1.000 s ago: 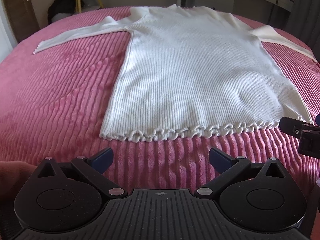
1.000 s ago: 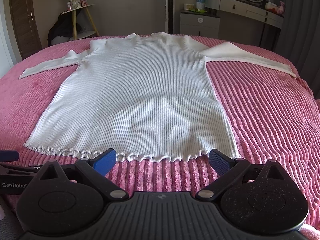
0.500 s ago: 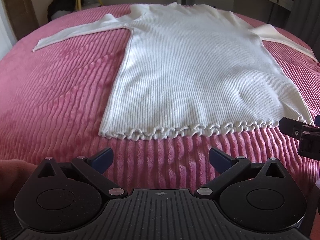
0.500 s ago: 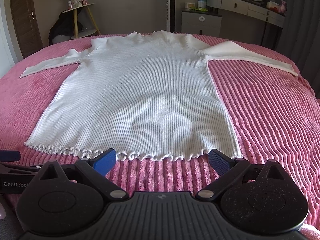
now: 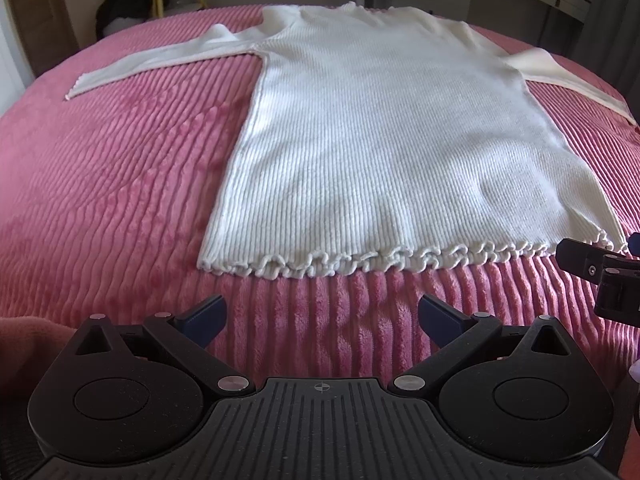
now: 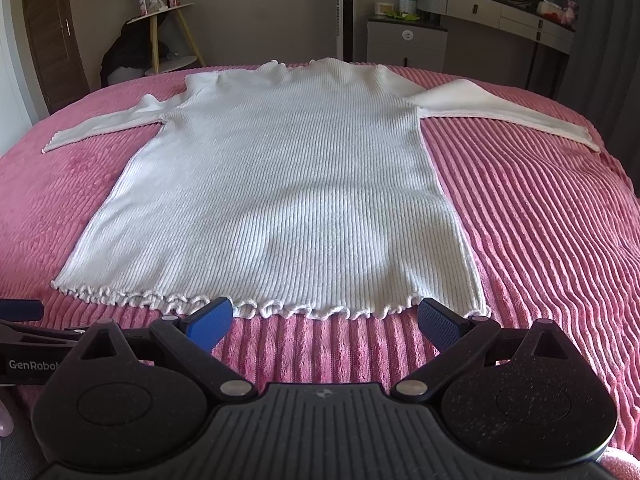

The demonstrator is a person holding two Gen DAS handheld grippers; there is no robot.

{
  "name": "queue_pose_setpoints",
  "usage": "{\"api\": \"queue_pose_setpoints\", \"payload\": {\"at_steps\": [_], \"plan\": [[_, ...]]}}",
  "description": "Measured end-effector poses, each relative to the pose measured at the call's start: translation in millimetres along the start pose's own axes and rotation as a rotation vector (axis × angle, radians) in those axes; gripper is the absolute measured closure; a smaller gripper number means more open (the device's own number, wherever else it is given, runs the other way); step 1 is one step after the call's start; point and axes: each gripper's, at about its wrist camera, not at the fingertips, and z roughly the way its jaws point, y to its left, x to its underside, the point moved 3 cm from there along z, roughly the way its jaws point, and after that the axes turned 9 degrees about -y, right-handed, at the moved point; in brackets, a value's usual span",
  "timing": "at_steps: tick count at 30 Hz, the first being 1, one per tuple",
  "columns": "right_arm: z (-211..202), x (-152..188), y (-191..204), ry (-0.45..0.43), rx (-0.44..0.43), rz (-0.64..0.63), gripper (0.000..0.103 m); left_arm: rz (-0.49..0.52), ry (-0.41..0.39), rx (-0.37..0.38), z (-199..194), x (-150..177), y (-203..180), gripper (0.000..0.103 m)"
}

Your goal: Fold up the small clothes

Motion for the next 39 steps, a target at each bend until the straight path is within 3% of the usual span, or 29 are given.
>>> {"api": "queue_pose_setpoints", "payload": {"at_steps": [39], "plan": [[-3.9, -2.4, -6.2, -0.009, -0.018, 0.06, 0.004, -0.002, 0.0, 0.002, -0.6, -0.7, -1.8, 0.0]]}}
